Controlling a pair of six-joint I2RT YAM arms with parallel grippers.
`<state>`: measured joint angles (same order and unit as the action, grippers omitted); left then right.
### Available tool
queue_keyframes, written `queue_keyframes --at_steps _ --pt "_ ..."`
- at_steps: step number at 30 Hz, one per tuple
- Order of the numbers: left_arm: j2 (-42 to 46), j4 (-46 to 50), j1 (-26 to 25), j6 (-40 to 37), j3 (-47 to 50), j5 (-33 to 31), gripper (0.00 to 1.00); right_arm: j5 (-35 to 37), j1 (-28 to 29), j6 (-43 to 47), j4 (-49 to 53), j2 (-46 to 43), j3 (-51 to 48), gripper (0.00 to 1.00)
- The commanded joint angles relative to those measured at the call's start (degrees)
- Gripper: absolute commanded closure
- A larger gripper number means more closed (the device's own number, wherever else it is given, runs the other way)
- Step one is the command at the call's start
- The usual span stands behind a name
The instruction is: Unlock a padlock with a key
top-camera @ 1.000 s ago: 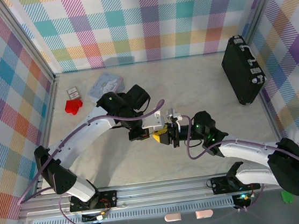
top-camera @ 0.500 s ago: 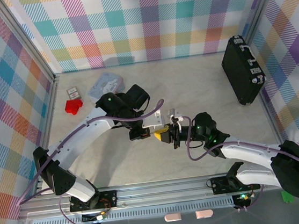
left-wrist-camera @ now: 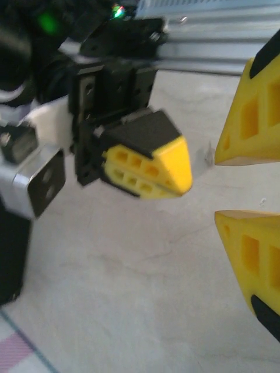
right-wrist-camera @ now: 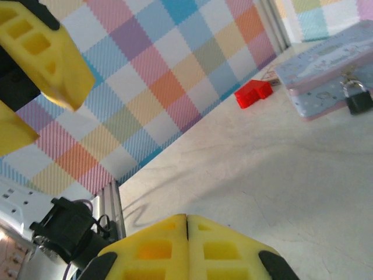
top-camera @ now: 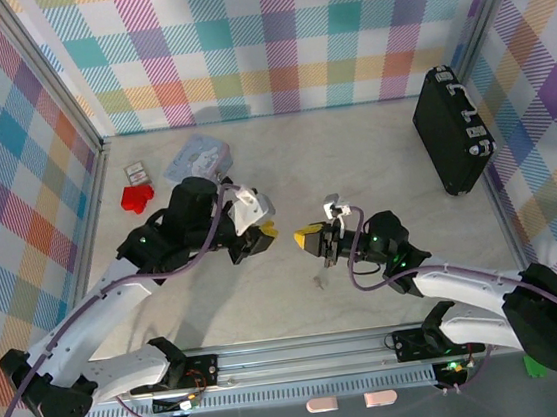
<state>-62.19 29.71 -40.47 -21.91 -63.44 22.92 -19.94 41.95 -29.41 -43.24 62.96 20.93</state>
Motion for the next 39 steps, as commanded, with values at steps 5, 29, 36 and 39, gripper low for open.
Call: queue_keyframes --at_steps 5,29,36,39 --pt "-5.2 -1.9 0.8 32.8 8.0 -19.2 0.74 13.0 -0.1 -2.7 34.5 -11.0 2.2 0.78" --pt "2.8 -9.1 0.8 46.0 27.1 -24.8 0.59 16.5 4.8 5.9 85.8 22.8 29.7 0.64" --pt "2.7 -10.7 0.8 45.0 28.6 -24.9 0.54 19.1 6.4 5.9 89.9 28.3 32.2 0.65" --pt "1.8 -11.3 0.7 44.8 28.4 -24.6 0.54 19.4 6.9 5.8 90.1 29.3 32.4 0.67"
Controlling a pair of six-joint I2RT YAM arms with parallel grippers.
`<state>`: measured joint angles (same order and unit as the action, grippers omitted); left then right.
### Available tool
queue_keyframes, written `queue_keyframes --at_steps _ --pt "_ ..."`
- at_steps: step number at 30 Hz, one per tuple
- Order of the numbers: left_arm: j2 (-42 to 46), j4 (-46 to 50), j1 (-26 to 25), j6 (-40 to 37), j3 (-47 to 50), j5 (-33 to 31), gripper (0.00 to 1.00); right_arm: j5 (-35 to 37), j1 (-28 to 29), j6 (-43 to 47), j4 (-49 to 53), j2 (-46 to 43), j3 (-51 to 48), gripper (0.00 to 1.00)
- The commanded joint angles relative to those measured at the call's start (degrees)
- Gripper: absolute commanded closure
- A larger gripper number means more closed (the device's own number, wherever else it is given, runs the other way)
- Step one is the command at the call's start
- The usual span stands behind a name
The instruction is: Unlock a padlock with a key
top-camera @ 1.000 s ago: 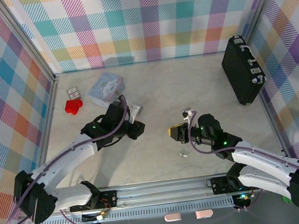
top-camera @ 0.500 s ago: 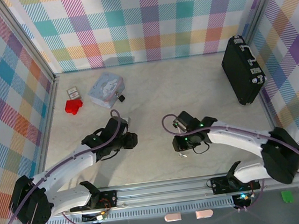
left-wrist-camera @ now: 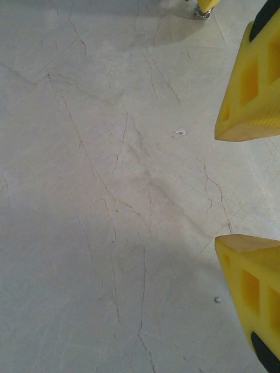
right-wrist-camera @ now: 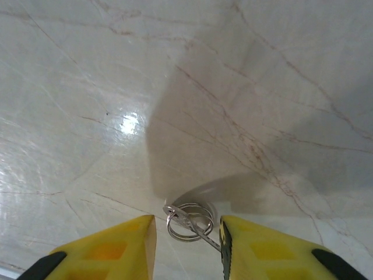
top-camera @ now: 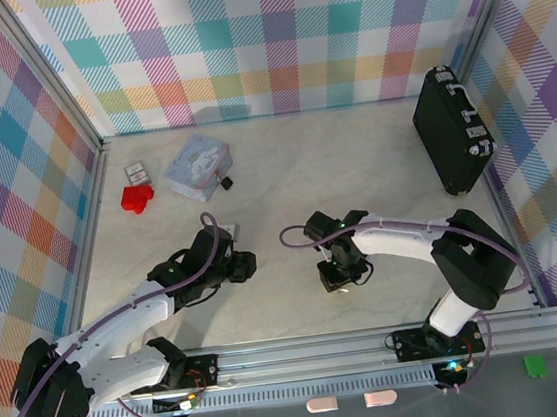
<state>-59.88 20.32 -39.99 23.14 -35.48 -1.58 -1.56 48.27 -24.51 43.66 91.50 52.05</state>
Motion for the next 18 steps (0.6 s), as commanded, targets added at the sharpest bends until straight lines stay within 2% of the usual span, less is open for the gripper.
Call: queue_keyframes --at_steps 1,12,18 --pt "-0.8 -2.2 0.3 -0.2 0.5 0.0 0.54 1.0 0.7 0.9 3.1 1.0 1.3 0.68" --pt "-2.1 -3.4 0.3 0.1 0.9 0.5 0.54 1.8 0.9 1.0 1.4 4.4 1.6 0.7" --pt "-2.5 -3.7 0.3 0.2 0.9 0.8 0.54 1.7 0.9 0.9 1.0 5.0 2.1 0.79"
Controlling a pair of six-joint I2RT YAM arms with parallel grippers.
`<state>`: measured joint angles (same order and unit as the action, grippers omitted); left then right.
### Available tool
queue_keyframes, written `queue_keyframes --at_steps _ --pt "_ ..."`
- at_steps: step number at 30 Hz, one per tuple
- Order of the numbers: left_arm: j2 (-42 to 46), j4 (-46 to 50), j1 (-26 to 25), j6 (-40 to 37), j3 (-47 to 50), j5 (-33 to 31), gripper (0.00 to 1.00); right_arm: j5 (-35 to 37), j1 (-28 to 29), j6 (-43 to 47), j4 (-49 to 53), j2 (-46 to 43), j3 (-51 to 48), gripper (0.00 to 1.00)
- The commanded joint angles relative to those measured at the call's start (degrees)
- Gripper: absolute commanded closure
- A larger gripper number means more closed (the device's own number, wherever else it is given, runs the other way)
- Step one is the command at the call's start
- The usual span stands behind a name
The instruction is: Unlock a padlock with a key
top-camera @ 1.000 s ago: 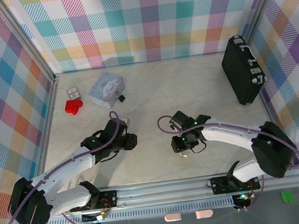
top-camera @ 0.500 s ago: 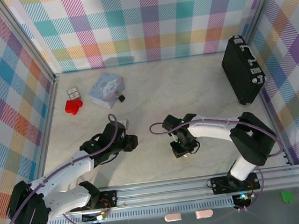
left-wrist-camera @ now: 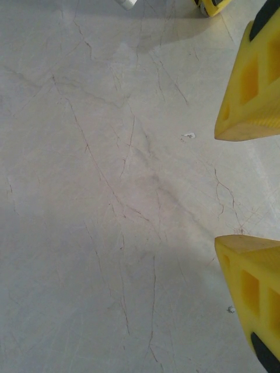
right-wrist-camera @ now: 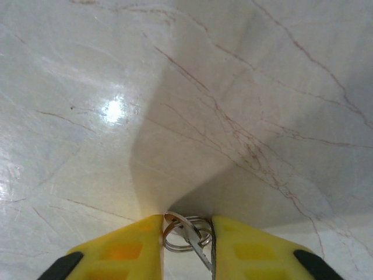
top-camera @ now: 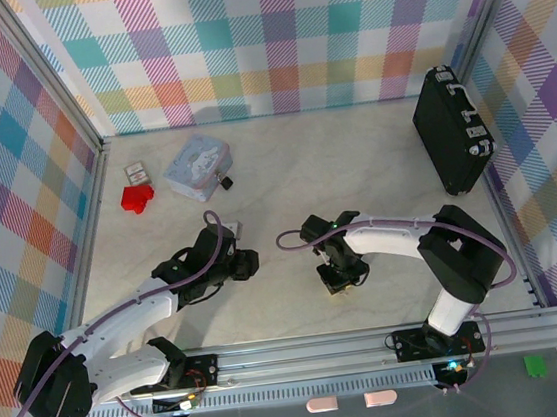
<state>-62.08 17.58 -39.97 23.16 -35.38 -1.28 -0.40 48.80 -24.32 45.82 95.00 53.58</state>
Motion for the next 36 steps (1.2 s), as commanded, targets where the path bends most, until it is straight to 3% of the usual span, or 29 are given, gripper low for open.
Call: queue_keyframes --at_steps 1,13,21,23,27,31,36 --pt "-0.3 -1.0 0.3 0.2 0.7 0.4 0.54 0.5 0.3 0.7 -1.2 1.4 0.6 0.81" --pt "-1.6 -1.1 0.2 0.4 0.1 1.3 0.54 -0.6 0.2 -2.1 -5.3 -3.3 -0.8 1.0" --pt "-0.7 -5.8 0.2 1.8 0.7 3.9 0.54 -2.6 -1.1 -9.8 -13.8 -10.9 -3.1 1.0" --pt "0.0 -8.1 0.2 2.9 1.5 5.4 0.55 -3.3 -1.3 -12.8 -18.8 -14.3 -4.4 1.0" --pt "2.8 -14.3 0.2 5.4 3.8 8.3 0.54 -8.3 -1.3 -15.1 -39.4 -23.0 -11.3 1.0" --pt "7.1 -21.3 0.2 7.2 6.6 11.4 0.54 -4.4 -1.3 -19.1 -55.5 -29.7 -18.0 1.0" --pt "11.3 -27.2 0.2 6.4 9.4 14.6 0.55 0.4 -1.2 -27.0 -71.7 -31.4 -23.2 1.0"
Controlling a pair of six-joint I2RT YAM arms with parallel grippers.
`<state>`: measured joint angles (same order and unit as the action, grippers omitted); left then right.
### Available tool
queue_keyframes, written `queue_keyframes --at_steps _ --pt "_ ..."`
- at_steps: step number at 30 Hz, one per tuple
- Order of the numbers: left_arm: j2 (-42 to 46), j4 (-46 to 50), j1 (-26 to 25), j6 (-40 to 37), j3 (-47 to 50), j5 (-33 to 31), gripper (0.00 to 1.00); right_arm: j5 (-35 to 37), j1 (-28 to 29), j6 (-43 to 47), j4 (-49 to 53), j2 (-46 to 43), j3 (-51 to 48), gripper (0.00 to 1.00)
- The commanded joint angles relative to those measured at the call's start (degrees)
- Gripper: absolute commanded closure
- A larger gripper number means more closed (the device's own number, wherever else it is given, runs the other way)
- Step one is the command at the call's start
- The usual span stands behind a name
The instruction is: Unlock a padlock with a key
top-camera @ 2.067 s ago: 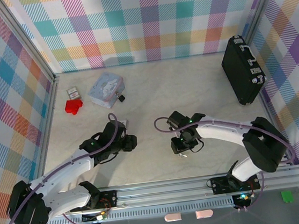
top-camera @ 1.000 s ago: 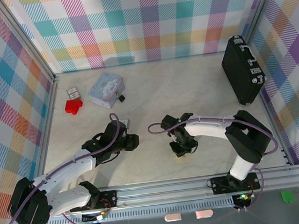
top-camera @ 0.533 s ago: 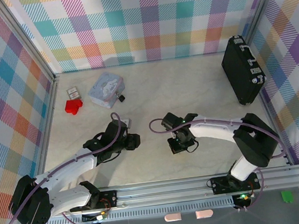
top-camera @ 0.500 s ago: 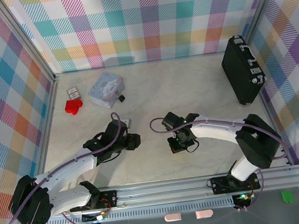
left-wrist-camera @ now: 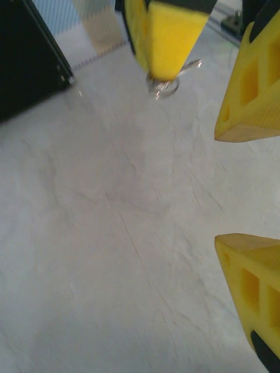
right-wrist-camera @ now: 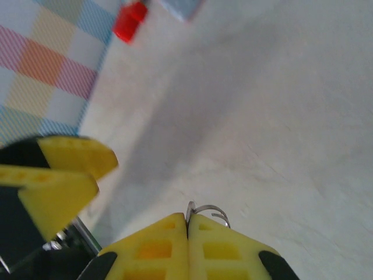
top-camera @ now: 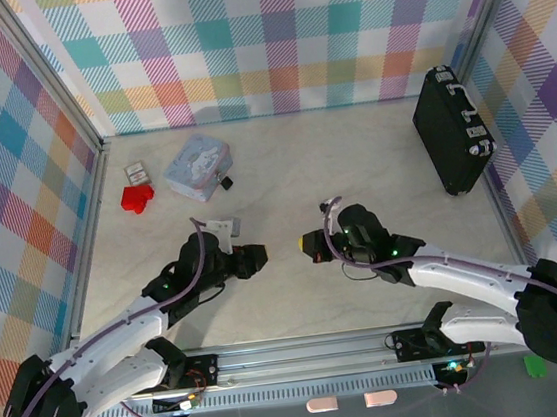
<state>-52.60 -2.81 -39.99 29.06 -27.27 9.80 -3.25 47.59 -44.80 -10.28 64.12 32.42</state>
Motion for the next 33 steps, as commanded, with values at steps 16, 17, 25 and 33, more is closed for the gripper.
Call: queue_keyframes --at_steps 16,17,25,33 --pt "-3.4 -29.3 0.1 9.8 3.3 13.0 0.66 16.9 6.9 -17.7 -41.3 6.7 -6.9 1.0" --pt "-3.8 -29.7 0.1 10.0 3.0 13.3 0.67 17.0 7.0 -18.1 -42.4 7.2 -7.0 1.0" --pt "-5.9 -31.9 0.1 11.2 1.7 14.6 0.74 17.0 8.1 -19.7 -46.5 9.2 -6.9 1.0" --pt "-7.5 -34.6 0.1 12.6 1.5 14.7 0.72 17.0 8.9 -20.8 -47.3 9.4 -7.0 1.0"
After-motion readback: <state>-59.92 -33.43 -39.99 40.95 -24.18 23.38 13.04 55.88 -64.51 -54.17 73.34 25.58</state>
